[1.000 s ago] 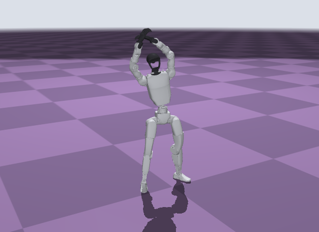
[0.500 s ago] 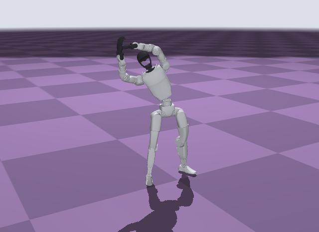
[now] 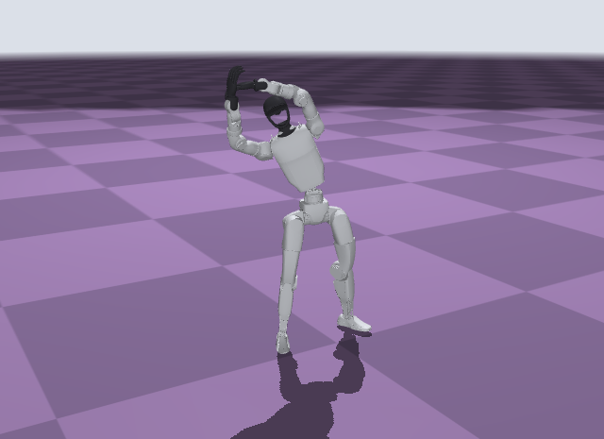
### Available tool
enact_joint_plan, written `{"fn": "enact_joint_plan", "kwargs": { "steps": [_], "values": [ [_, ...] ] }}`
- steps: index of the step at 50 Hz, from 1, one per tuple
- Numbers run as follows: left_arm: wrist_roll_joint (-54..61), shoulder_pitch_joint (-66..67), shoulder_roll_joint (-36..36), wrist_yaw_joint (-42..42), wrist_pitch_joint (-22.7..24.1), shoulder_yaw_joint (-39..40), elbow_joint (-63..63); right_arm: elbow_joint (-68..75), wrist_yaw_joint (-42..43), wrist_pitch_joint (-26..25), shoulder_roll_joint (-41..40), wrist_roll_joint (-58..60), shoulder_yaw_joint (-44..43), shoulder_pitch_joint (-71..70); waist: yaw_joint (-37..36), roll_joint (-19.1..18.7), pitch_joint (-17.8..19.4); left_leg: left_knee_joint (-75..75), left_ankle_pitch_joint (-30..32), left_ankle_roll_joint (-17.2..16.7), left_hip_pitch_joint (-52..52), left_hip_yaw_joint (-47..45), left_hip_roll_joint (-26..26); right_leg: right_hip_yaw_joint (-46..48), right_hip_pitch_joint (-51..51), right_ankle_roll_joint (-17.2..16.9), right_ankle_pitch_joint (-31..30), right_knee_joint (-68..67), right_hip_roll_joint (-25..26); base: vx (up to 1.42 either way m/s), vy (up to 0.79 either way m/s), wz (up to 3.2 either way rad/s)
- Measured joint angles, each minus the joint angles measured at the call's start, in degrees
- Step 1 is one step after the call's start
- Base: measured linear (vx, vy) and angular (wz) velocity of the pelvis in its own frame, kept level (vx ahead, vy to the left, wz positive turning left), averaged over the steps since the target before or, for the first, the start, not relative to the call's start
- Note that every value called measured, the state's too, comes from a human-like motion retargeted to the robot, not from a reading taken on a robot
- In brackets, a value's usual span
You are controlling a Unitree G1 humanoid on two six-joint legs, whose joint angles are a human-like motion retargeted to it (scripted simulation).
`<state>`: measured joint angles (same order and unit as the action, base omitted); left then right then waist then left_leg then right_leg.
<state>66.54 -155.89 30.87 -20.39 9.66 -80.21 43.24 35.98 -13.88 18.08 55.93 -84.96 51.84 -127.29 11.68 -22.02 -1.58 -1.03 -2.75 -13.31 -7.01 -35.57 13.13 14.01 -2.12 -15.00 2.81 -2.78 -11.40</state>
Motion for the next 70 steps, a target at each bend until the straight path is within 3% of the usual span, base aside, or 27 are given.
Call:
{"fn": "enact_joint_plan", "kwargs": {
  "steps": [4,18,33,59,62,70],
  "values": [
    [0.86,0.21,0.99,0.83,-0.14,0.00,0.64,1.48,-0.11,-1.70,-1.35,-0.28,0.68,-1.88,-0.78,2.50,-1.07,0.30,-0.26,0.39,-0.03,0.05,1.25,0.10,0.00,0.00,-0.01,-0.20,1.26,0.00,-0.04,-0.02],
    [5.09,-1.51,3.88,2.68,2.54,0.00,3.30,6.38,-0.14,-2.23,-3.32,-1.61,15.18,-14.51,-7.76,13.78,-4.62,0.81,-0.98,1.13,-0.21,-0.31,4.55,0.17,0.06,0.00,-0.76,0.21,4.87,0.00,-0.01,-0.01],
    [12.41,-2.56,8.04,4.30,6.64,0.00,5.40,9.35,-1.08,-4.78,-7.15,-1.01,26.21,-26.73,-13.11,27.15,-6.00,0.32,-2.22,0.95,-0.50,-0.86,3.65,0.46,0.26,0.00,-1.97,1.04,4.30,0.01,0.05,0.00],
    [16.02,-2.06,17.41,4.33,9.45,0.00,5.14,11.42,-1.61,-7.60,-17.48,2.24,28.37,-33.20,-22.84,49.70,-7.23,-1.20,-3.60,0.44,-3.36,-5.99,1.19,-3.31,-1.10,0.00,-4.85,1.12,3.36,0.02,0.07,-0.15],
    [16.68,-1.82,19.23,3.86,9.53,0.00,4.71,11.02,-1.60,-7.72,-18.86,2.78,28.37,-33.55,-23.86,51.50,-6.98,-1.43,-3.51,0.48,-3.88,-6.45,1.57,-3.59,-0.97,0.00,-5.22,1.20,3.95,0.00,0.00,0.00],
    [18.97,-0.06,26.64,2.80,10.48,0.00,2.99,9.92,-1.73,-8.37,-24.98,4.10,28.37,-34.71,-26.38,51.81,-5.10,-1.92,-3.35,0.32,-5.56,-6.68,3.35,-3.30,0.61,0.00,-6.12,1.72,5.99,0.00,0.00,0.00]
  ]
}}
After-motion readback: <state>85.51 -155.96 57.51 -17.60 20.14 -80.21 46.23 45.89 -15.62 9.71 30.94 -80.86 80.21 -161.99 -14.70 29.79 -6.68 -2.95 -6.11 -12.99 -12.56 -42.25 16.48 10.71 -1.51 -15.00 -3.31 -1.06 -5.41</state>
